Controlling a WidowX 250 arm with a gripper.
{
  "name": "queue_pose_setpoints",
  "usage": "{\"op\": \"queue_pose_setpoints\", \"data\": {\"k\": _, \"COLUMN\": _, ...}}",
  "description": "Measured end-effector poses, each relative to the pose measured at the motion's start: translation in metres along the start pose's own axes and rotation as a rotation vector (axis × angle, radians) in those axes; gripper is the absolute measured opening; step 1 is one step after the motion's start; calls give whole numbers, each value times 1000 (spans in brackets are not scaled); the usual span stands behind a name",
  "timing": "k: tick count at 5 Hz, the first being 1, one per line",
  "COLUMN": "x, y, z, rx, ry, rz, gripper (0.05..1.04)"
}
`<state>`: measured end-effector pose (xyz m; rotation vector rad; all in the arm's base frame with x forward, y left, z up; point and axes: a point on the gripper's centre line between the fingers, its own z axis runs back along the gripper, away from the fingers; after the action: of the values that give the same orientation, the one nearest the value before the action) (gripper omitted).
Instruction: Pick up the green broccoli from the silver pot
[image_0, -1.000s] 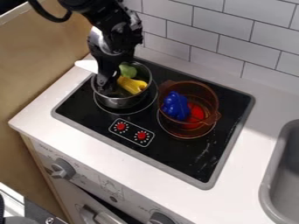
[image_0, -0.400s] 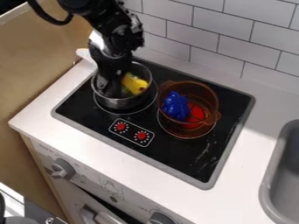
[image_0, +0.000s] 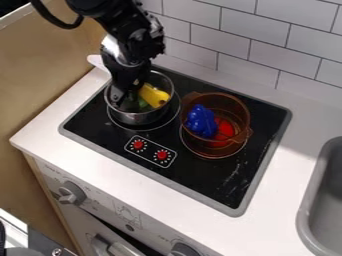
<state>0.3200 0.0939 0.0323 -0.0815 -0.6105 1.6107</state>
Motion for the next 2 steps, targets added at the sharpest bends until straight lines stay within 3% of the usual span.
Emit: {"op": "queue_pose_setpoints", "data": {"k": 2, "x": 2, "y": -3, "z": 20, "rx": 62, "ry": -17, "rz": -10, "gripper": 478}}
